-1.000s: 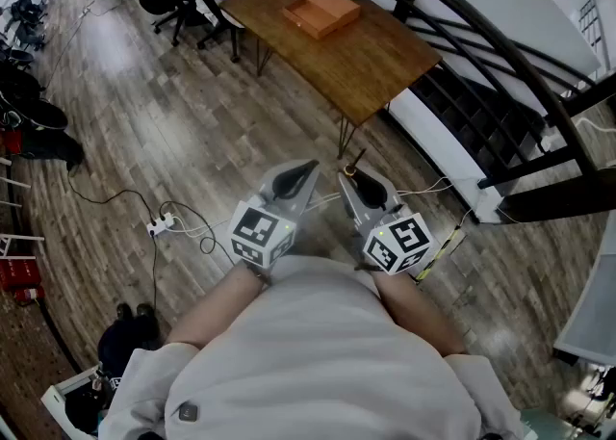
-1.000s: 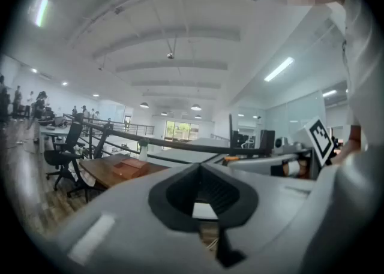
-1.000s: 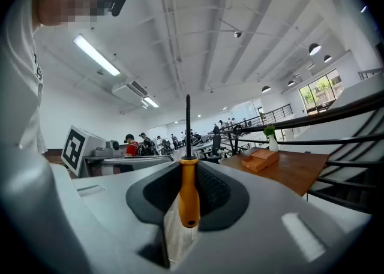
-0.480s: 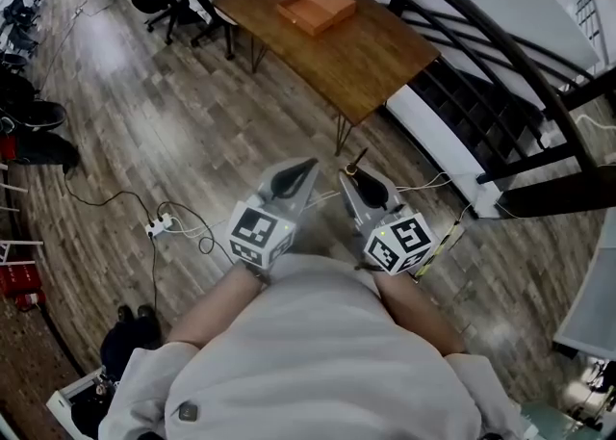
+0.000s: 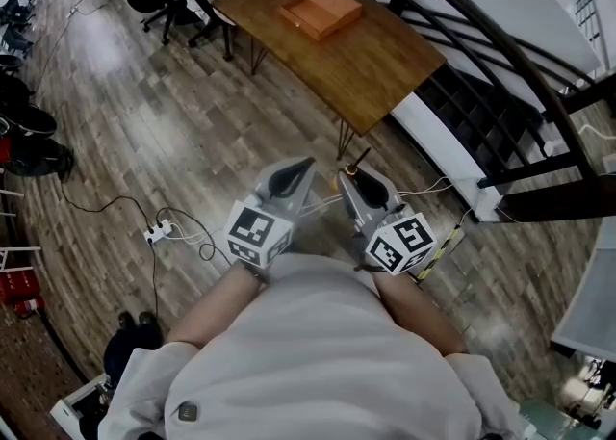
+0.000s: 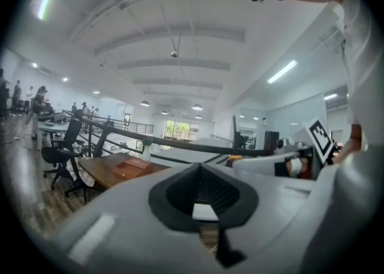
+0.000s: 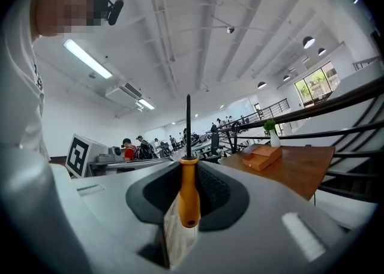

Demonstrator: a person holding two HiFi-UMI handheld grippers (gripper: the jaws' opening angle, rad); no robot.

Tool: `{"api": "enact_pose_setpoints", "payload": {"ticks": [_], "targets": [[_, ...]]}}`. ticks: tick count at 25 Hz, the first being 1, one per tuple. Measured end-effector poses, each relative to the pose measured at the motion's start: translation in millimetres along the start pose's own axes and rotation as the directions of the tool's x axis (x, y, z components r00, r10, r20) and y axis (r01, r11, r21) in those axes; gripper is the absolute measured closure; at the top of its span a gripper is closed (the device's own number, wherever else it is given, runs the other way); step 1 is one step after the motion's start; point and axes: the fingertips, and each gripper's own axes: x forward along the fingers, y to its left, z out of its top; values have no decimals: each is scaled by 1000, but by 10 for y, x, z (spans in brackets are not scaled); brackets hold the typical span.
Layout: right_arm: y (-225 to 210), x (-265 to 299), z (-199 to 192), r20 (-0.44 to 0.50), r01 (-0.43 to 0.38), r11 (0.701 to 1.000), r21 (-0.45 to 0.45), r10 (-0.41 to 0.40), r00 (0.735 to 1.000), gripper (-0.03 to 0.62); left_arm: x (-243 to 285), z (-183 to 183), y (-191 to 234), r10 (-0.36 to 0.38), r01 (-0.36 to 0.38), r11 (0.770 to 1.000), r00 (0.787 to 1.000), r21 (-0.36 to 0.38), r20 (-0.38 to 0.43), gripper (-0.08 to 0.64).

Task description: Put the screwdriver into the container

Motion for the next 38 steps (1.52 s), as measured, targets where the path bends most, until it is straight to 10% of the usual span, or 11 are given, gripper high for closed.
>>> {"api": "enact_pose_setpoints", "payload": {"ticks": [16,38], "targets": [[134,1861,276,25,20,1000,23,-20,999,512,-42,421,1828,-42,42,999,999,6,-1,557],[327,2785,259,-12,-84,995,50,84,996,512,-248,312,2624,38,-39,999,999,-25,-36,555]]}}
